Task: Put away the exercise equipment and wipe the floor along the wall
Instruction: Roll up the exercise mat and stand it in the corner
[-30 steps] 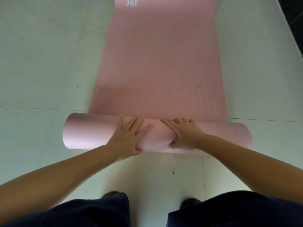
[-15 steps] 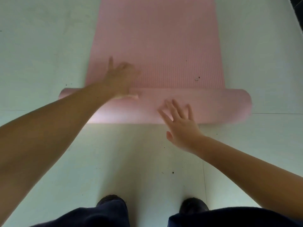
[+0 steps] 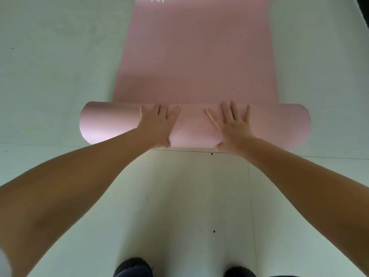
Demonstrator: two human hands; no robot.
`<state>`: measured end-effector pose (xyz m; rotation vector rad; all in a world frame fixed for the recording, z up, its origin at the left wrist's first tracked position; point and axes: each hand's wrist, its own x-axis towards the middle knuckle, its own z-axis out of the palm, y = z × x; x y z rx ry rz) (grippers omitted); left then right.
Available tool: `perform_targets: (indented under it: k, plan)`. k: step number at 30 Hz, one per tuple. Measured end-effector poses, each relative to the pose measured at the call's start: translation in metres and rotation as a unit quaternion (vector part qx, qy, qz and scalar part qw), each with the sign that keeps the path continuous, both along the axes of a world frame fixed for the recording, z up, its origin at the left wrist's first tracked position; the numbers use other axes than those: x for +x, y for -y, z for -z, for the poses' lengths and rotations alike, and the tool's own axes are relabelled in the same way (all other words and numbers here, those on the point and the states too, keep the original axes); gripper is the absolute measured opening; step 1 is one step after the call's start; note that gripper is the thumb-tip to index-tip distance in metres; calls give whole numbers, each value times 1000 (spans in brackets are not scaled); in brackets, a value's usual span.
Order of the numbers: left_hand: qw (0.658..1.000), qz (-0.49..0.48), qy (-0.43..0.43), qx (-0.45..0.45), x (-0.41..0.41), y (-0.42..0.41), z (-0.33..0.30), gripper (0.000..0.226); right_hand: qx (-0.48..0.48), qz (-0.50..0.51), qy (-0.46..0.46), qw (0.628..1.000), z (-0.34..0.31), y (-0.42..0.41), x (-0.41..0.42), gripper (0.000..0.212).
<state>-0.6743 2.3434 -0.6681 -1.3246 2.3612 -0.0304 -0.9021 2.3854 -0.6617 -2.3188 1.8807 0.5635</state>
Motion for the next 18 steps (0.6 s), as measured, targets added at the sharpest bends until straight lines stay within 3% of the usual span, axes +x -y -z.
perform_targets:
  k: [11,15,18]
  plan:
    - [995,86,-48,-17,20,-79,-7,102,-132,-45,91,986,15,-91,-5,110]
    - [993,97,-33,61,18,-109,-23,86,-88,-50,107,989,4,-128,-6,102]
    - [985,92,-39,139,15,-113,-39,85,2,-50,118,992,-8,-142,-6,99]
